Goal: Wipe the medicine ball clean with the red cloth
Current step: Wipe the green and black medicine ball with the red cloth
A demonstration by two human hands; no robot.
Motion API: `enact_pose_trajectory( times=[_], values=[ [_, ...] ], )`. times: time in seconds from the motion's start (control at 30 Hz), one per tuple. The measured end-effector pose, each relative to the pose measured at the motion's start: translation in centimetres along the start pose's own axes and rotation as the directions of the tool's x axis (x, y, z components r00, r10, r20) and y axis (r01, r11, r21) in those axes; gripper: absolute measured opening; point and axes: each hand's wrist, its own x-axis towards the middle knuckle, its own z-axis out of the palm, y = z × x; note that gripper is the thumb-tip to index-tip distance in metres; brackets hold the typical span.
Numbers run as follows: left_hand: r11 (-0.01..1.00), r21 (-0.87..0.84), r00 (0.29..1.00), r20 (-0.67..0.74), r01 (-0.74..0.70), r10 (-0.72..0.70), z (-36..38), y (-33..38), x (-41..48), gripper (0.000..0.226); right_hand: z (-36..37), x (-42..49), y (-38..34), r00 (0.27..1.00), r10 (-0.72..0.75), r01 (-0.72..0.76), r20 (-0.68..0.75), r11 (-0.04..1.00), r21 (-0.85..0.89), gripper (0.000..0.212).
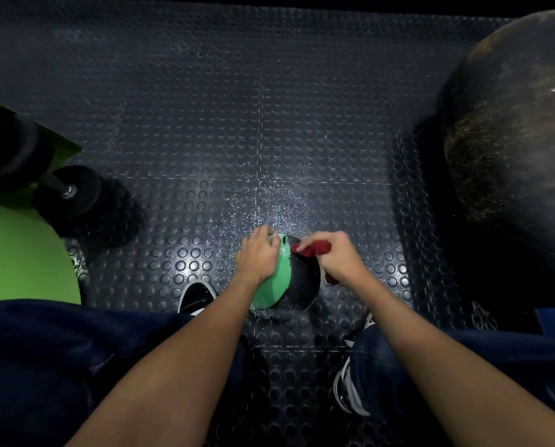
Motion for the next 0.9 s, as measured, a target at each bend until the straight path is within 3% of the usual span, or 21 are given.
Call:
enact_pose_trajectory(
  times=[0.07, 0.17, 0.27, 0.37, 0.47, 0.53, 0.7, 0.8, 0.9],
  values=[
    [0.999, -0.029, 1.000, -0.014, 0.027, -0.027, 0.1, 0.0, 0.1, 0.021, -0.8, 0.6, -0.3, 0.998, 0.056, -0.054, -0.036, 0.998, 0.041, 0.051],
    [0.998, -0.030, 0.997, -0.051, 0.060, -0.061, 0.3, 0.3, -0.1, 0.025, 0.5, 1.9, -0.3, 0.993, 0.079, -0.084, -0.089, 0.995, -0.057, 0.058],
    [0.997, -0.016, 0.994, -0.065, 0.081, -0.082, 0.7, 0.5, -0.2, 0.029, 2.8, 2.6, 0.1, 0.996, 0.042, -0.058, -0.073, 0.972, -0.228, 0.056],
    [0.995, -0.025, 0.994, -0.055, 0.095, -0.096, 0.8, 0.6, -0.1, 0.028, 3.2, 1.7, 0.3, 0.991, -0.039, 0.013, -0.124, 0.978, -0.209, 0.047],
    [0.995, -0.042, 0.995, -0.038, 0.088, -0.090, 0.4, 0.5, -0.3, 0.030, 1.6, 0.5, 0.3, 0.991, -0.128, 0.132, 0.035, 0.978, -0.159, 0.037],
    [0.998, -0.028, 0.998, -0.026, 0.049, -0.050, 0.3, 0.2, -0.4, 0.030, 0.0, 0.5, -0.3, 0.981, -0.130, 0.147, 0.141, 0.983, -0.112, 0.041],
    [1.000, 0.006, 1.000, -0.025, 0.010, -0.010, 0.7, -0.2, -0.5, 0.028, 0.5, 2.4, -1.2, 1.000, -0.022, 0.021, -0.008, 0.995, -0.094, 0.044],
    [1.000, -0.010, 0.999, -0.031, 0.029, -0.030, 0.6, -0.2, -0.4, 0.025, 3.1, 2.1, 0.1, 0.998, -0.058, 0.050, -0.027, 0.974, -0.219, 0.045],
    [1.000, -0.014, 0.999, -0.021, 0.028, -0.029, 0.2, -0.3, -0.4, 0.025, 3.0, 0.8, 0.2, 0.991, -0.132, 0.128, -0.009, 0.972, -0.195, 0.033]
  ],
)
